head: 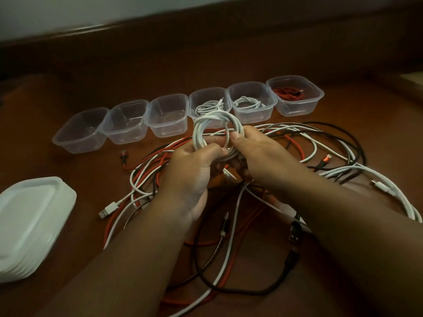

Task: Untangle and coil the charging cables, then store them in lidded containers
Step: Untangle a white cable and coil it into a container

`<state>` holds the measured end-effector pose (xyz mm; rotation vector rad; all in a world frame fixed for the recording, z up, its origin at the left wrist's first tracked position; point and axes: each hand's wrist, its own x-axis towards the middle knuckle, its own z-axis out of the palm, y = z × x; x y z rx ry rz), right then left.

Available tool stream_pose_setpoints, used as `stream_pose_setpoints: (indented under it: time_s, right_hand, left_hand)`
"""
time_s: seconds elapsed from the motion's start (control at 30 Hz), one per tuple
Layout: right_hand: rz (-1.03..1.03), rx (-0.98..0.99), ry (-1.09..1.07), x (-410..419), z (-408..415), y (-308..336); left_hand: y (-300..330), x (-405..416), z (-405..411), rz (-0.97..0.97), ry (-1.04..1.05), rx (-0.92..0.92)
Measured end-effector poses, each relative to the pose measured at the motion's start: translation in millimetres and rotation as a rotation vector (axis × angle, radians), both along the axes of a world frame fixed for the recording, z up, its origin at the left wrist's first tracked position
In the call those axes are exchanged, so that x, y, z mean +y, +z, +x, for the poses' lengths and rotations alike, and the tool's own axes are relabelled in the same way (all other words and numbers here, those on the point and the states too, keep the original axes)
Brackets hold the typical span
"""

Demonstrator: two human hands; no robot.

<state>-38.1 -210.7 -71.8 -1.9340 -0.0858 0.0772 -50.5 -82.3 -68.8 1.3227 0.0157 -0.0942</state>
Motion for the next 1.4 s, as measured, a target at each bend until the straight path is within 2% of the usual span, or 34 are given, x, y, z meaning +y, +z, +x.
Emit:
stream_pose_setpoints:
  time_s: [0.1, 0.2, 0.27, 0.43, 0.67, 0.8, 0.97, 1.2, 1.3, 1.4]
  right_hand:
    - [0.085, 0.015, -0.032, -1, 0, 0]
    - [0.423, 0.175, 0.008, 1, -3, 0]
    - [0.544, 0.284, 0.077, 1, -3, 0]
    - [0.622, 0.433, 0.169, -4, 1, -3]
    - [0.706, 0.537, 0.305, -9, 1, -1]
    - [0.744, 0.578, 0.332, -11, 1, 0]
    - [0.727, 0.574, 0.358, -10, 0, -3]
    - [0.811, 0.509, 0.375, -7, 1, -2]
    - [0.574, 0.346, 0.282, -3, 0, -3]
    - [0.372, 0.165, 0.14, 3, -3, -7]
  left_hand:
    - [-1, 0, 0, 0.018, -0.003, -0.035]
    - [-3, -3, -2, -0.009, 0.034, -0.062]
    - [-6, -5, -3, -0.003, 0.019, -0.072]
    - [-7, -5, -5, 0.078, -0.008, -0.116]
    - [-1, -8, -11, 0.068, -0.024, -0.141]
    - [-5, -3, -4, 0.171, -0.034, -0.261]
    - [-4, 3, -4, 0.163, -0.115, -0.261]
    - [-5, 2, 3, 0.091, -0.035, -0.049]
    - [-6, 3, 4, 0.091, -0.021, -0.001]
    - [-5, 7, 4, 0.154, -0.001, -0.111]
